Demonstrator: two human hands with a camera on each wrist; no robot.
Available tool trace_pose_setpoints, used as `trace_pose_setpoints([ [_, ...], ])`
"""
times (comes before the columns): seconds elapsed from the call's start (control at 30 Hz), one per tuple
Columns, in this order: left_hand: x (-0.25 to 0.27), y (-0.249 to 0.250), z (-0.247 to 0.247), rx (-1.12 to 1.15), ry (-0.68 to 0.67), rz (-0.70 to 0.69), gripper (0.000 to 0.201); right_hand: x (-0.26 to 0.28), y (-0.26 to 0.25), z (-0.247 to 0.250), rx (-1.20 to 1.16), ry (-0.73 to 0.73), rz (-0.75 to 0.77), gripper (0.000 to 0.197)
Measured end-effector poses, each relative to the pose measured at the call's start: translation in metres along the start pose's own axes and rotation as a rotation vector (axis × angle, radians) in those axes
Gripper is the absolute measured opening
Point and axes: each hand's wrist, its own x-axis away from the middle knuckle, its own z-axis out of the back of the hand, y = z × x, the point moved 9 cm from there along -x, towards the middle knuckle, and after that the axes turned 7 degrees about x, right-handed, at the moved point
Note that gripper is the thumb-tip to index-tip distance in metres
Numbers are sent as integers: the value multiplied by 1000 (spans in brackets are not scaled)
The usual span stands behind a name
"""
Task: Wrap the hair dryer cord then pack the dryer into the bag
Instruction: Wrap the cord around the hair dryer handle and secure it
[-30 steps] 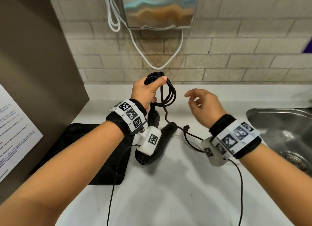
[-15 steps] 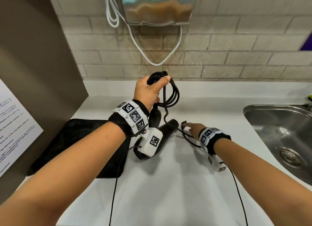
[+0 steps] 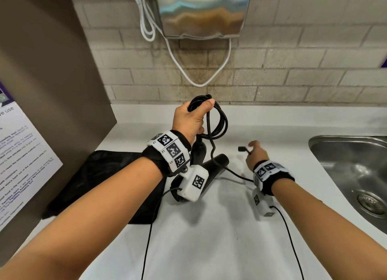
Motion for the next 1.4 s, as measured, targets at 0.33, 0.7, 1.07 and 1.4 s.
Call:
trace_pose_setpoints([
  [0.33,-7,-3,1,-30,114,-2,20,85,-74,131,-495,482,457,32],
  [0.7,-6,2,4,-40,166,-19,24,125,-112,97,-349,332,685,32],
  [1.07,3,9,-6,-104,96,-81,17,121,-129,102,-261,439,511,22],
  [1.4,15,10,-23,-136,-46,-99,13,83,-134,80,-533,104,397,37],
])
